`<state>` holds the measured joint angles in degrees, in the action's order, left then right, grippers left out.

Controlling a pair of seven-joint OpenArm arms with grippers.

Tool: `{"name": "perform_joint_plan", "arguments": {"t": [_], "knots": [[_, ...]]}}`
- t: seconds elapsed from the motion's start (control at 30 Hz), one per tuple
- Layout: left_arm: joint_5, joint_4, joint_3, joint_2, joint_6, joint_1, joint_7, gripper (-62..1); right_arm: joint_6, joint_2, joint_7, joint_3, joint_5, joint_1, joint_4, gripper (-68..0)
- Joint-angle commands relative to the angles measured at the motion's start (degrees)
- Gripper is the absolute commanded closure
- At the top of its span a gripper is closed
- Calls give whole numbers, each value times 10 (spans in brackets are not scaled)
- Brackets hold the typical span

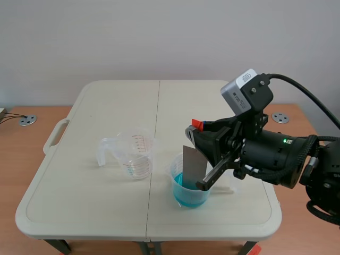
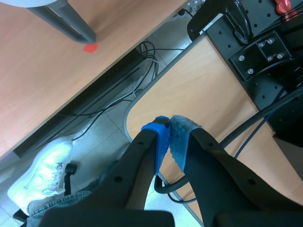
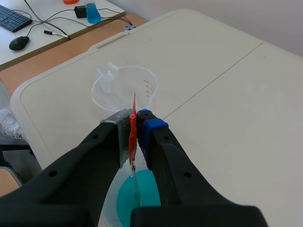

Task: Hold the metal plate by the orange handle, dip it into the blue solution, take it out and point at it, then put the plate back in the beaker on the left.
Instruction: 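Lower the plate into the blue solution, then hold the plate still in the solution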

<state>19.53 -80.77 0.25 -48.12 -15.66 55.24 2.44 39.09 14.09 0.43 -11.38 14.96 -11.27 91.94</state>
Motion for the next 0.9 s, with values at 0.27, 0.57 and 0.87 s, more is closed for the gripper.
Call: {"name": "perform_joint_plan", "arguments": {"t": [0.27,0.57,0.87], "knots": [[2,-9,3,-5,-3,0,6,-32,11,2,4,0,-9,10,-15,-15],[2,-9,3,-5,-3,0,5,-32,11,2,4,0,-9,10,-15,-15],[2,-9,3,-5,-3,0,5,-32,11,2,4,0,-9,10,-15,-15]]}}
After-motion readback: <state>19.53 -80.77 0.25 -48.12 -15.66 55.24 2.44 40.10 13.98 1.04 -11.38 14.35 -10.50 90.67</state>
